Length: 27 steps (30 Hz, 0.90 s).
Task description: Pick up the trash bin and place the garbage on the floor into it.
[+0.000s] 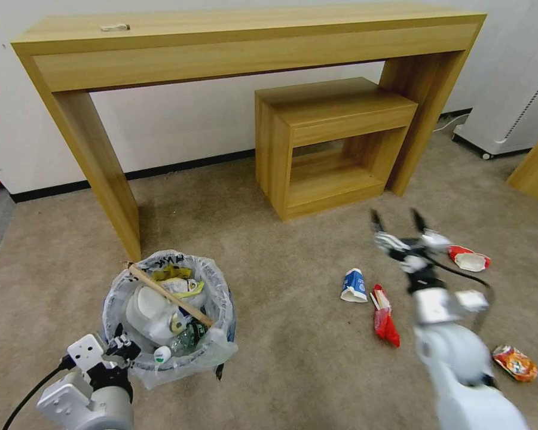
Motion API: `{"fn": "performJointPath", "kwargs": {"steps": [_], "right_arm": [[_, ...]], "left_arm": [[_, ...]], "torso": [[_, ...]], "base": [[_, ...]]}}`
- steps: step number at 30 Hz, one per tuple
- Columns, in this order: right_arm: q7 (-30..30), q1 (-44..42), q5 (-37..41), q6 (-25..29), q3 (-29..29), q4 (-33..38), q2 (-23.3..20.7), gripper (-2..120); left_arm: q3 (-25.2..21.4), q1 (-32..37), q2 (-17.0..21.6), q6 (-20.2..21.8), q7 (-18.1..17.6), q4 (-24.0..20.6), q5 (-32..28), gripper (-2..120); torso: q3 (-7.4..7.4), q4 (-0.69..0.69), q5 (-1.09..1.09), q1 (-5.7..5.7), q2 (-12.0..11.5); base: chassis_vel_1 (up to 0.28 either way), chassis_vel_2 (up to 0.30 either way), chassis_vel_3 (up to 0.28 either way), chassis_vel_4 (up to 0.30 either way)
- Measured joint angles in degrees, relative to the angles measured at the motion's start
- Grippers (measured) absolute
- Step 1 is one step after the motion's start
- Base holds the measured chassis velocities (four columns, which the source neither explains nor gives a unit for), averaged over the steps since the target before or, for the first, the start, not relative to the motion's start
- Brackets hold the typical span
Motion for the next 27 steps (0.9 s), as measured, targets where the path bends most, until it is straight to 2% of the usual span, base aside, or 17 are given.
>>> {"fn": "performJointPath", "kwargs": {"steps": [2, 7, 20, 27], "right_arm": [[-0.7, -2.2, 0.7, 1.5, 2.1, 0.6, -1.1, 100], [-0.7, -3.1, 0.1, 2.9, 2.2, 1.2, -0.3, 100], [-0.8, -4.1, -0.5, 3.3, 2.6, 2.3, 0.5, 100], [-1.0, -5.9, -1.4, 4.5, 3.0, 2.3, 0.9, 100]], "left_arm": [[-0.1, 0.0, -0.1, -0.7, 0.7, -0.3, 1.7, 0], [-0.1, 0.8, -0.1, -1.5, 1.8, -1.2, 4.4, 0], [0.3, 0.7, -0.1, -3.0, 2.9, -1.6, 5.9, 0], [1.0, -0.7, -0.1, -3.8, 3.2, 0.1, 6.1, 0]], "torso": [[0.00, 0.00, -0.01, 0.00, 0.0], [0.00, 0.02, -0.01, 0.00, 0.0], [0.01, 0.01, -0.01, 0.00, 0.0], [0.01, 0.02, -0.01, 0.00, 0.0]], "base": [[0.000, 0.000, 0.000, 0.000], [0.000, 0.000, 0.000, 0.000], [0.000, 0.000, 0.000, 0.000], [0.000, 0.000, 0.000, 0.000]]}}
